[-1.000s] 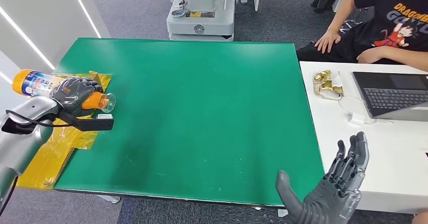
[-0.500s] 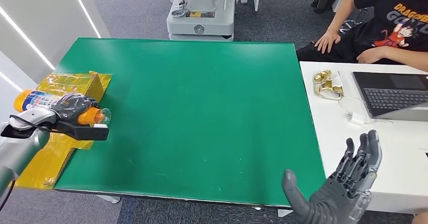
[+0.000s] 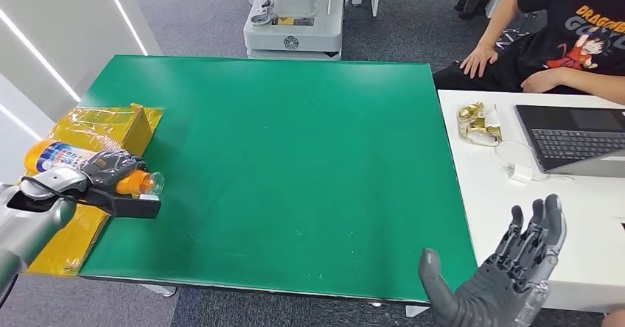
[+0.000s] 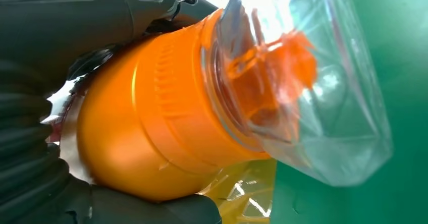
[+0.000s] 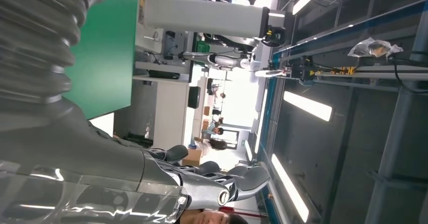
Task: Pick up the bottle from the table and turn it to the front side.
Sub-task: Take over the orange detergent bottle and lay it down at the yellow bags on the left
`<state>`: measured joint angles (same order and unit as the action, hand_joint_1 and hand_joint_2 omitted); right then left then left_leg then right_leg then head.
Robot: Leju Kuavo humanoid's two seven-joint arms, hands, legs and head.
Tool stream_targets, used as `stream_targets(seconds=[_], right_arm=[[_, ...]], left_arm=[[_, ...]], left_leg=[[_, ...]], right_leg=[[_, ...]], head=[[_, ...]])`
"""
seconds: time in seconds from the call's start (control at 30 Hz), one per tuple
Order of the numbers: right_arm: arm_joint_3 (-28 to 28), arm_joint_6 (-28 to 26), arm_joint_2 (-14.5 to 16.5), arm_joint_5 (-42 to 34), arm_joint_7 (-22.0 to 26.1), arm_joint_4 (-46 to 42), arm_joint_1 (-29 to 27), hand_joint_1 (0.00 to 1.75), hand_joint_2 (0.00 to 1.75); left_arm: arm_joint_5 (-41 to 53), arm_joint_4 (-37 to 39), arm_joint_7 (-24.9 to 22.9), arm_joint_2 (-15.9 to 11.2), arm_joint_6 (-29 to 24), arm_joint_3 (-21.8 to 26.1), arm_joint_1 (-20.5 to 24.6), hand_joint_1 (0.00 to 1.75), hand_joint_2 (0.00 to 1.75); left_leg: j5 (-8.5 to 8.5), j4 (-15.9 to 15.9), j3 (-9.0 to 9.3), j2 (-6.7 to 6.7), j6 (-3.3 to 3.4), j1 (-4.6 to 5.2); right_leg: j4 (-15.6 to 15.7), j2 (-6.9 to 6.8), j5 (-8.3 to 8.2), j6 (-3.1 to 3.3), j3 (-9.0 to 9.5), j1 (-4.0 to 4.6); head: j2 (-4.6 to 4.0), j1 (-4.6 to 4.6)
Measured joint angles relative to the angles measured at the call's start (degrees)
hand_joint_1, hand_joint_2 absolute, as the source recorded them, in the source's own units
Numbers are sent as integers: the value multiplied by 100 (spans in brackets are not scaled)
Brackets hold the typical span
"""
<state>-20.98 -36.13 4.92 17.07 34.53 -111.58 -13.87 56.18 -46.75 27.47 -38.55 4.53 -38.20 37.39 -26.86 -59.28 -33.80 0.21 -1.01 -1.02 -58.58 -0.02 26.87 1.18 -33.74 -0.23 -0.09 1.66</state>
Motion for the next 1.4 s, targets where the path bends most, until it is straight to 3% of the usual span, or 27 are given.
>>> stream_targets(seconds=[0.53,1.07,1.4], right_arm=[[-29,-44,-126,-491,105,50,-4,0,175],[-151,-139,-254,-649,167,105,47,0,175],[-196,-127,-273,-681,171,214,106,0,175]], left_arm=[[-111,346,64,300,-138,-260,-16,175,175],[-236,792,-53,74,-491,-258,-284,175,175],[-120,824,-16,99,-661,-212,-314,175,175]], left_leg=[[0,0,-1,1,0,0],[0,1,-2,-3,0,-1],[0,1,0,-4,-1,-1]], right_leg=[[0,0,0,0,0,0],[0,-2,1,0,3,1],[0,-5,1,1,3,1]], head=[[0,0],[0,-1],[0,-1]])
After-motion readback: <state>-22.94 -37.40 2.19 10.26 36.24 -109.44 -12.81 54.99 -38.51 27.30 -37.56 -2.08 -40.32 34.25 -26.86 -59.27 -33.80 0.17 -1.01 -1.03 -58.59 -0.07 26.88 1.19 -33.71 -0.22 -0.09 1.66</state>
